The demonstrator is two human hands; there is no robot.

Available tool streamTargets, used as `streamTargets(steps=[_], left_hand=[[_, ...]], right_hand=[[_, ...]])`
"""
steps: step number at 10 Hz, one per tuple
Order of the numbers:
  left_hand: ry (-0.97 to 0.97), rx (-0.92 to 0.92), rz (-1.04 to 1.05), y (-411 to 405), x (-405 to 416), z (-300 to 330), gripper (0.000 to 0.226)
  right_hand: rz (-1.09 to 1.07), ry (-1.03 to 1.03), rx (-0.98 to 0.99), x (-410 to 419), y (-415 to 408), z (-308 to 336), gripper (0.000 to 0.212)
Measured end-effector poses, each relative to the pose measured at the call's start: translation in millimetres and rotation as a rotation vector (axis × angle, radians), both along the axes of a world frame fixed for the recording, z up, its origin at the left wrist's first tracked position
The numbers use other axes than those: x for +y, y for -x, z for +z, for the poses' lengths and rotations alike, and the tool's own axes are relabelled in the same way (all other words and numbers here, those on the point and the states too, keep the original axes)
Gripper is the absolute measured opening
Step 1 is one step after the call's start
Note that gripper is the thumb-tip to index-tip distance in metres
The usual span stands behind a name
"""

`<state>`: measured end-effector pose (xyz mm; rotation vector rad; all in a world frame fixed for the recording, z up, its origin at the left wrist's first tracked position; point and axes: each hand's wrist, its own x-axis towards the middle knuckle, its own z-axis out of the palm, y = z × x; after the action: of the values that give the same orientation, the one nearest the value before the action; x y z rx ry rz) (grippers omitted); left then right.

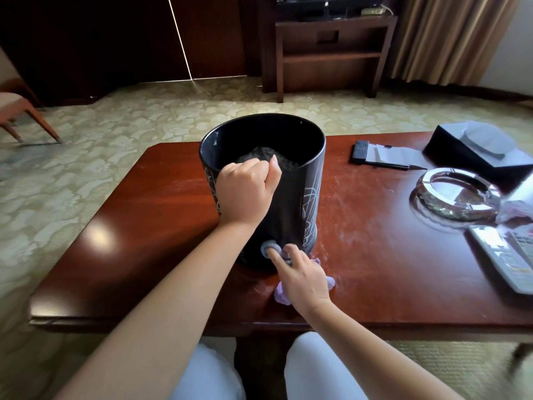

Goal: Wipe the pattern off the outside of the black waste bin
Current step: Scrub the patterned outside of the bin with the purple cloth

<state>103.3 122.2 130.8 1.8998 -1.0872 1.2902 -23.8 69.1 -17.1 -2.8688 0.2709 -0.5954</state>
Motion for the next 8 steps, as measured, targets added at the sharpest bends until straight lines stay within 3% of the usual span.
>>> streamTargets(steps=[1,2,3,4,5,6,7,8], left_hand=[[-0.008,0.003,-0.008,0,0,1,0.046],[-0.008,0.009,-0.007,1,0,1,0.046],[-0.004,0.005,-0.001,1,0,0,0.046],[-0.009,0.0,-0.004,1,0,0,0.045],[-0.014,0.001,-0.01,0,0,0,0.045],[-0.008,-0.003,-0.011,0,0,-1,0.046],[-0.006,0.001,-0.005,0,-1,-1,0.045],[-0.007,0.005,0.001,0,-1,-2,0.045]], right_hand=[[-0.121,-0.075,0.228,-6,12,-9,0.044],[-0.077,-0.201,0.154,-6,15,-4,0.061],[-0.105,-0.012,0.016,-5,14,4,0.045],[-0.061,-0.005,0.136,-9,10,-17,0.031],[-0.159,-0.116,-0.031,-12,9,-15,0.021],[-0.408,-0.453,-0.142,-11,18,-13,0.029],[-0.527,-0.547,-0.019,-16,14,-18,0.03],[-0.495,-0.521,0.088,-24,11,-14,0.028]])
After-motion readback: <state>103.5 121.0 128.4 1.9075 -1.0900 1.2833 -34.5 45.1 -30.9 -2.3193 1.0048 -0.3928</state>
